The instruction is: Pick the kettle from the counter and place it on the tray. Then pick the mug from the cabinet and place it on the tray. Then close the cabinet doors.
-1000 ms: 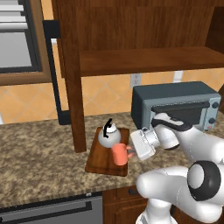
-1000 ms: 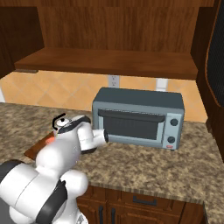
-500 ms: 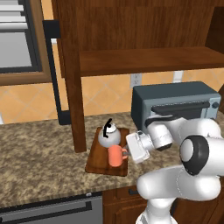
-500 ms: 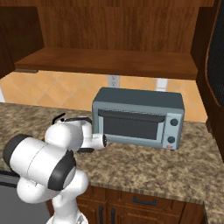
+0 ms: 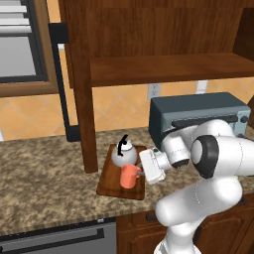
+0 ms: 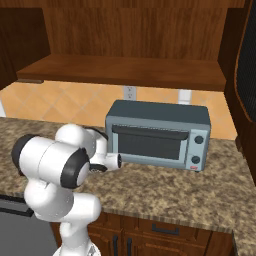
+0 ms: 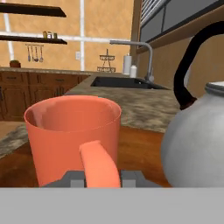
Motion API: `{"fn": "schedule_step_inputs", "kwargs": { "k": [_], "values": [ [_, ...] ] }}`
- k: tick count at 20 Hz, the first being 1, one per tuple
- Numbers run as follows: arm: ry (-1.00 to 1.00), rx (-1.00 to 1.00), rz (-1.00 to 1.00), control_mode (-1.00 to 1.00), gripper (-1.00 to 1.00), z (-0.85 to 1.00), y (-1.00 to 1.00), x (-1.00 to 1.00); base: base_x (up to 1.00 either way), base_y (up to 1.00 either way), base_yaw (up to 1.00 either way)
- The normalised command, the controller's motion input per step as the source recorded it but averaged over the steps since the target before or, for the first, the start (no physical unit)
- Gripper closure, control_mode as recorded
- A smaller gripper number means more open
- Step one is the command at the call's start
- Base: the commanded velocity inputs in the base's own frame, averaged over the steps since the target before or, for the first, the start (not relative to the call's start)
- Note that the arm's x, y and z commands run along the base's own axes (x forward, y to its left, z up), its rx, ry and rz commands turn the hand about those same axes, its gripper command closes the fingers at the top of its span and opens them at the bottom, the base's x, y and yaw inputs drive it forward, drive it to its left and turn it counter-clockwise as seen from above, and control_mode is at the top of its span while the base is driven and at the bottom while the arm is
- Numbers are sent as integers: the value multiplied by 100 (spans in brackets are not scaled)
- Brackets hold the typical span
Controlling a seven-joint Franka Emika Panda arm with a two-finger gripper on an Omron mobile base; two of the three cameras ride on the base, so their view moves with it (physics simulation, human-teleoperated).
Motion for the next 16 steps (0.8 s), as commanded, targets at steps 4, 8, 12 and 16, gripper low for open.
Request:
{"fn": "schedule_step_inputs", "kwargs": {
  "k": [4,8,12,16],
  "values": [
    [-7,0,0,-100,-100,-10,3,-6,0,0,0],
    [-1,1,0,-100,-100,1,0,-15,0,0,0],
    [0,2,0,-100,-100,25,-5,-28,0,0,0],
    [0,1,-1,-100,-100,51,-20,-44,0,0,0]
  ]
}}
